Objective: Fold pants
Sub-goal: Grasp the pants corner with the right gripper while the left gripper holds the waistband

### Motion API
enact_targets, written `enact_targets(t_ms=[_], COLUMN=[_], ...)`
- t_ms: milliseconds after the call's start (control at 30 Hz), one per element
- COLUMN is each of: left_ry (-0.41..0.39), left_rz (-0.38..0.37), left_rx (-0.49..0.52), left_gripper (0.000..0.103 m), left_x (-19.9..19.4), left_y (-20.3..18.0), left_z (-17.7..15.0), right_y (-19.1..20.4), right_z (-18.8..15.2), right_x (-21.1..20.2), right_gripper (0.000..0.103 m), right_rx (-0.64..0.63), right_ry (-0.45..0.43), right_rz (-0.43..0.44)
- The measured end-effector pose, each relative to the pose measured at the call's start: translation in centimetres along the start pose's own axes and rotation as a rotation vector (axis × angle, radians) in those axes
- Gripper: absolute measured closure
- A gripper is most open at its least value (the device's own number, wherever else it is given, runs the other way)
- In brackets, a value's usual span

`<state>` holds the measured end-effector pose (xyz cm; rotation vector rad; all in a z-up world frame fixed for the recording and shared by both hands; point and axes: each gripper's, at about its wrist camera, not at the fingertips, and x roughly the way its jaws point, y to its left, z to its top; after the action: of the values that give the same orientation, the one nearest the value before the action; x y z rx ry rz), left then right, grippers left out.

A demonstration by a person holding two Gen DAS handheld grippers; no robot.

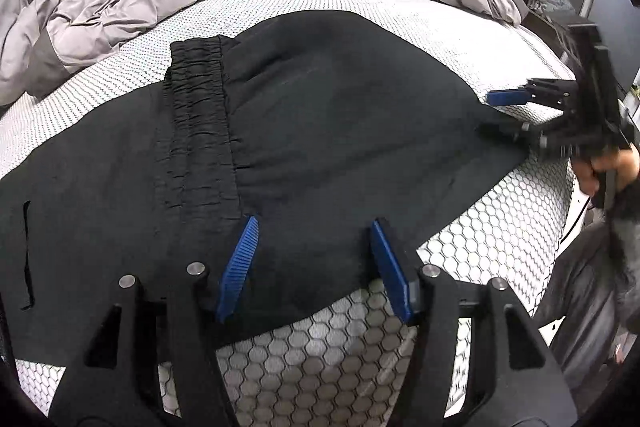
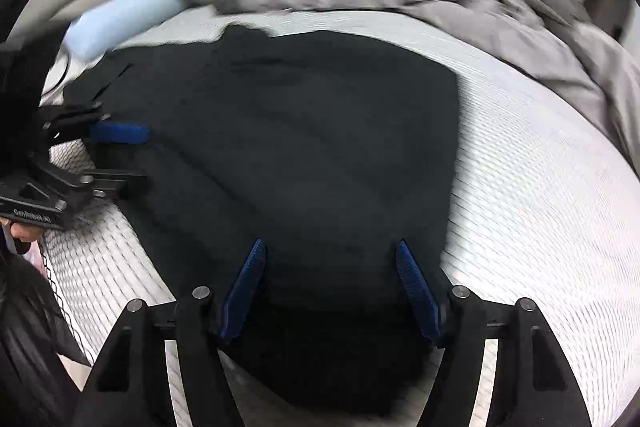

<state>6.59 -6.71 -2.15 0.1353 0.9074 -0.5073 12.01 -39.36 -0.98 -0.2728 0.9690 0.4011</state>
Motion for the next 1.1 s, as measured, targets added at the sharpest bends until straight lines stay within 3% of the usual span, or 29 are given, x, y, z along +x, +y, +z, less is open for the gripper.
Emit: enact_targets(t_ms=[100,167,267,367,467,500,533,633,733,767,867,933,1000,1033,1100], left_ry=[-0.008,-0.070,-0.137,-0.117,-0.058,-0.042,-0.028,-0.024,-0.030,-0.037,-0.050,-0.041,-0.029,-0.027,-0.020], left_rz=[0.009,-0.056,-0.105,-0.156,-0.149,-0.134,-0.128,-0.112,-0.130,-0.140,-0.164,-0.145,-0.105,-0.094,-0.099], left_rx=[-0.023,-0.071,-0.132,-0.166,-0.084,-0.069,-0.058,-0.031,-0.048,-0.056,-0.074,-0.048,0.010,0.031,0.057], left_gripper=[0.047,0.046,0.041,0.041,0.041,0.041,0.041,0.041,0.041,0.041,0.040,0.036,0.035,0.033,0.032], left_x=[-1.0,-2.4,-2.5,-0.4,2.0,2.5,2.9,3.3,2.9,2.8,3.0,3.8,4.2,4.2,3.8], left_y=[-0.4,-0.7,-1.7,-3.9,-6.4,-6.9,-7.3,-8.0,-7.9,-8.0,-8.4,-9.3,-10.2,-10.5,-10.7], left_z=[0.8,1.8,3.5,4.6,4.9,4.7,4.5,3.9,3.7,3.7,3.7,3.6,3.5,3.2,2.7], right_y=[-4.5,-5.7,-5.9,-4.9,-4.9,-5.1,-5.7,-6.5,-7.0,-7.3,-7.9,-7.9,-7.1,-6.8,-6.6], right_z=[-2.2,-2.8,-2.6,-2.7,-3.2,-3.3,-3.3,-3.8,-4.3,-4.5,-4.4,-4.2,-3.6,-3.3,-3.4], right_x=[-1.3,-2.3,-3.0,-1.2,0.3,0.1,-0.3,-2.3,-1.4,-1.1,-1.7,-1.6,-0.9,-0.8,-1.6], right_gripper=[0.035,0.035,0.035,0.040,0.062,0.081,0.089,0.091,0.090,0.090,0.080,0.066,0.070,0.084,0.090], right_rx=[0.148,0.217,0.286,0.327,0.381,0.390,0.412,0.425,0.421,0.440,0.461,0.462,0.444,0.424,0.406], right_ry=[0.002,-0.029,-0.063,-0.001,0.037,0.032,0.014,-0.035,0.039,0.054,0.038,0.032,0.049,0.052,0.028], right_rz=[0.003,0.060,0.227,0.355,0.374,0.386,0.411,0.478,0.429,0.448,0.502,0.530,0.501,0.483,0.490])
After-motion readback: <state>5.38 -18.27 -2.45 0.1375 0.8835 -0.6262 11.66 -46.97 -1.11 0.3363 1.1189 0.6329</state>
